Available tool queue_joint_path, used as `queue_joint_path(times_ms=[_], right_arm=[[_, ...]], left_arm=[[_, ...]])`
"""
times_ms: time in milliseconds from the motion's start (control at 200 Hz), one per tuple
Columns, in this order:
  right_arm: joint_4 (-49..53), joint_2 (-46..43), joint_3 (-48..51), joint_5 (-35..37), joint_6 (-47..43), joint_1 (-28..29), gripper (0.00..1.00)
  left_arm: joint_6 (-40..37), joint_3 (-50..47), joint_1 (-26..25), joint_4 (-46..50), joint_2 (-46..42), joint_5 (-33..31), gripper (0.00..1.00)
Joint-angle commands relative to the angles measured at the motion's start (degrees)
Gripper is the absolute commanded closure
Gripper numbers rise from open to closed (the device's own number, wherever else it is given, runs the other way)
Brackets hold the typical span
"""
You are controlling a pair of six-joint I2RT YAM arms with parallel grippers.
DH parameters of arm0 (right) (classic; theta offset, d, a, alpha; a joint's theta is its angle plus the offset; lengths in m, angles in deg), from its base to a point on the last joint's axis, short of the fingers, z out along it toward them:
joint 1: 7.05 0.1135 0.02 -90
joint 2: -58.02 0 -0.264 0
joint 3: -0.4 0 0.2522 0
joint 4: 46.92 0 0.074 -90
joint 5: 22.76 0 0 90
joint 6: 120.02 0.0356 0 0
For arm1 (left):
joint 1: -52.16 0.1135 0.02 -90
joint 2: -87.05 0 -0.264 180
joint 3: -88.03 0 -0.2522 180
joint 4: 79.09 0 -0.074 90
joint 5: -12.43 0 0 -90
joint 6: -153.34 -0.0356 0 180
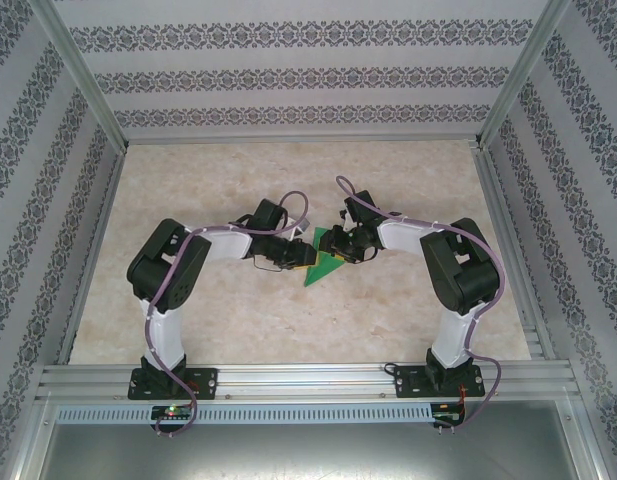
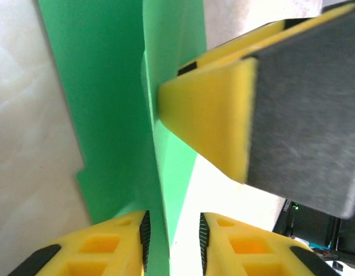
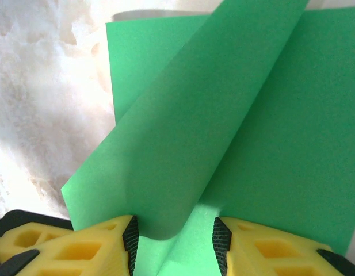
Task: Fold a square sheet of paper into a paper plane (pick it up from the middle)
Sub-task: Fourth fold the wing at the center of the table.
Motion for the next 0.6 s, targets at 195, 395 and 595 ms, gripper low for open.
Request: queue_joint_path(times_ms=[195, 395, 595], right_arm=[[3.85, 3.28, 1.85, 5.55, 0.14, 0.34, 0.56], [3.18, 3.27, 2.05, 4.93, 0.67, 0.34, 0.56], [1.56, 2.85, 2.57, 3.71, 1.00, 0.25, 0.55]], left_arm=[[1.82, -2.33, 0.61, -3.27, -2.35, -3.25, 0.62], [2.99, -1.41, 0.23, -4.74, 0.14, -2.57, 0.63], [2.85, 0.36, -0.18, -4.61, 2.90, -1.36, 0.63]])
